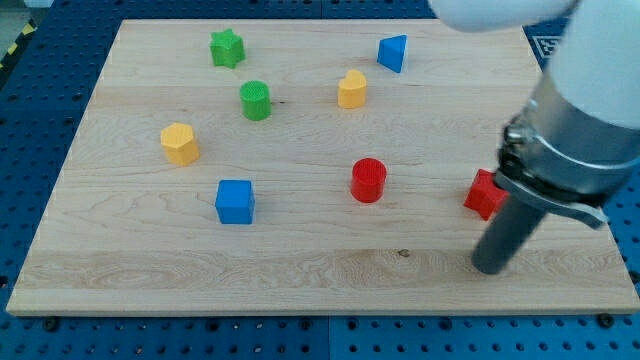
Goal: Push the red star right a bit
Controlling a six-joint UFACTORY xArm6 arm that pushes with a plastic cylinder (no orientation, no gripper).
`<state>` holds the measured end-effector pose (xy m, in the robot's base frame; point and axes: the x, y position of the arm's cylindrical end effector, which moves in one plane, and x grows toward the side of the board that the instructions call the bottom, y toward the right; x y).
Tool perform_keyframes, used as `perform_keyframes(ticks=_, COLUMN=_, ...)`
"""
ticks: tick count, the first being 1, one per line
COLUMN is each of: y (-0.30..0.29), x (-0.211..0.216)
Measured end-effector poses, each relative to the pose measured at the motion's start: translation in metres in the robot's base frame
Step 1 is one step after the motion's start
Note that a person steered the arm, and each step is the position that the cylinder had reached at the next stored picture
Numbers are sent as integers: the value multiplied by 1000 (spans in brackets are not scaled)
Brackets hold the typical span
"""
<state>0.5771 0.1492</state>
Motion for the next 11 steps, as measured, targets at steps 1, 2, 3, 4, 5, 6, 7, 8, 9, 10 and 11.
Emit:
perform_keyframes(ticks=1, y=-34, x=-42)
perform_keyframes(ticks=2, y=-39, x=-66)
perform_keyframes(ticks=3, y=-39, x=-68)
perform_keyframes(ticks=4, y=-39, x=-68)
perform_keyframes(ticks=5, y=-39, x=-69)
perform_keyframes(ticks=6, y=-39, x=-69)
perform_keyframes(ticks=7, y=-42, x=-82)
perform_keyframes(ticks=8, y=-26, x=-88)
perform_keyframes(ticks=9, y=3, x=-88)
perform_keyframes(ticks=10, y=28, x=-83)
perform_keyframes(ticks=11, y=29, x=-62)
